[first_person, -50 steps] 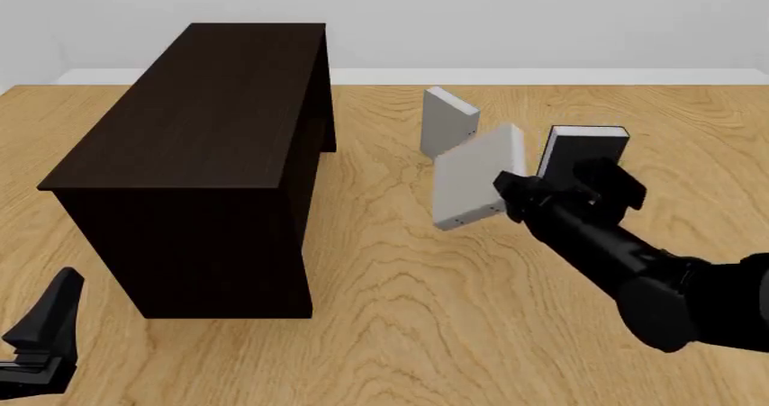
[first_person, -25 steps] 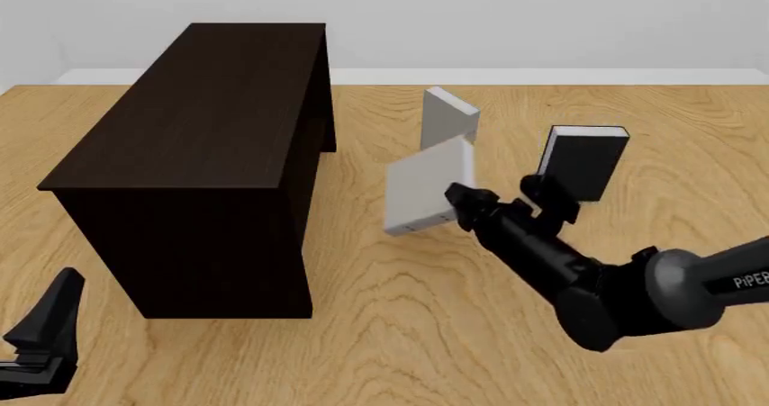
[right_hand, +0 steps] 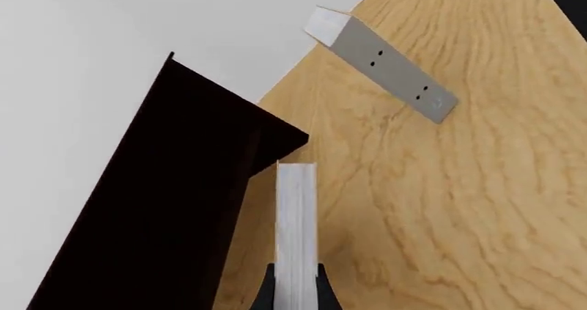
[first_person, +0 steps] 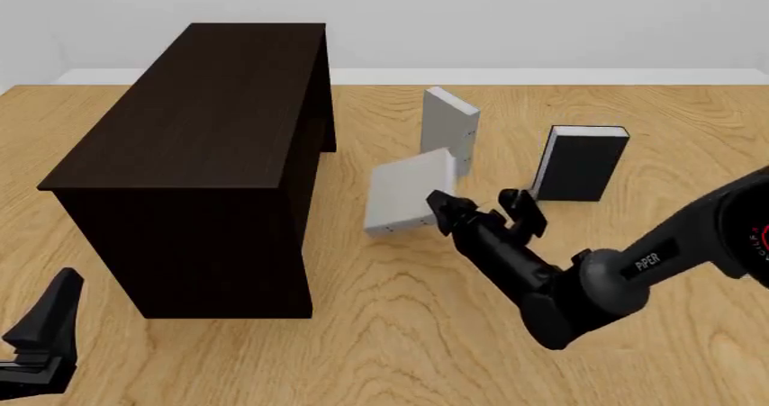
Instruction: Pick up the book on the right and place it under the cabinet shelf.
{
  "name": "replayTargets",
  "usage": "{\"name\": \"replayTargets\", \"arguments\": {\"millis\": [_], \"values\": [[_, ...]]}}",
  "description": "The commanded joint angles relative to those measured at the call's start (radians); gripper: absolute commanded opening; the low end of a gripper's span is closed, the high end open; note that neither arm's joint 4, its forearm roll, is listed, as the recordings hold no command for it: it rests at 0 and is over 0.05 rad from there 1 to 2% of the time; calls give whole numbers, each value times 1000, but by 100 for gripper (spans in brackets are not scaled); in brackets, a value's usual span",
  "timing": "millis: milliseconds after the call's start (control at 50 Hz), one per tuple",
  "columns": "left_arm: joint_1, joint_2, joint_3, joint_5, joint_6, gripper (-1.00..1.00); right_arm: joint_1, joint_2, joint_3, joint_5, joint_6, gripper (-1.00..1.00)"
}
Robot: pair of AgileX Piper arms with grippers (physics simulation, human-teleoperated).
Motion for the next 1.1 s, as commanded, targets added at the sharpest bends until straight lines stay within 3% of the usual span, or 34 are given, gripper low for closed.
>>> {"name": "replayTargets", "arguments": {"millis": [20,340,700,720,1100], "values": [[2,0,0,3,0,100,12,-17,13,-80,34,-100],[2,0,1,1,0,100,24,49,0,-83,36,-100],[2,1,1,1,0,100,6,70,6,-45,-3,-100],[2,1,1,1,0,100,5,71,7,-45,-3,100],[3,1,1,1,0,100,-33,14,49,2,-50,100]]}}
